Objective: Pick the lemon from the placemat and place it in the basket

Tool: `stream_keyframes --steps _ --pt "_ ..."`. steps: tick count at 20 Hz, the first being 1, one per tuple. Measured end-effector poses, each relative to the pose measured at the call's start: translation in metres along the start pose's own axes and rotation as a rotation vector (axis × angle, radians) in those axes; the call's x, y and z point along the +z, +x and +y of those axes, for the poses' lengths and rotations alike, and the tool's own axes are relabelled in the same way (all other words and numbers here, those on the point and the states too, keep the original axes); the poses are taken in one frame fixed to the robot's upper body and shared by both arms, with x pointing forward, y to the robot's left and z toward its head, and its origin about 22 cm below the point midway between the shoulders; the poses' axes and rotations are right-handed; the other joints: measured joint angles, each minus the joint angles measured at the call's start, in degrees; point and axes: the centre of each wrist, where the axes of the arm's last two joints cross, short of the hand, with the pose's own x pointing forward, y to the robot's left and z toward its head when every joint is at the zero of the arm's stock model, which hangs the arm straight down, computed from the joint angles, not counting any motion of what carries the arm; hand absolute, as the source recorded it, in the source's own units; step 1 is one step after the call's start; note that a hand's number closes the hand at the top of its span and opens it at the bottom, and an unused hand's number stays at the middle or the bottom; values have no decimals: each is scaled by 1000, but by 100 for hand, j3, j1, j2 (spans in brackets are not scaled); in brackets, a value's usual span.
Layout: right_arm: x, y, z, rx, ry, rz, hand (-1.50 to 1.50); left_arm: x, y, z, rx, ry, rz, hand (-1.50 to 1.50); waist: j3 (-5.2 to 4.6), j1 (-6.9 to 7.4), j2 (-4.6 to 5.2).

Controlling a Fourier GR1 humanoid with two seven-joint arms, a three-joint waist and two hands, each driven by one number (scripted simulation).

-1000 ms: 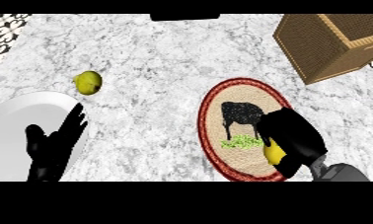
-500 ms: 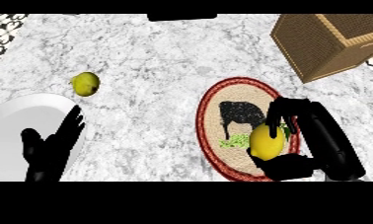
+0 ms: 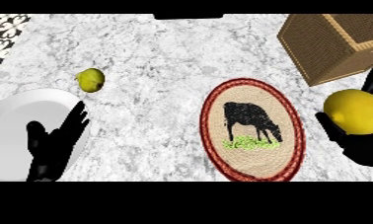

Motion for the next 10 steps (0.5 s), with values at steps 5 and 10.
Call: stream_keyframes --steps 5,10 --pt "-32 13 -52 -6 -75 59 150 -3 2 -3 -2 -11 -11 0 -7 96 17" --pt "-64 15 -95 0 -104 115 150 -5 2 -6 -10 -28 -22 0 -1 169 34"
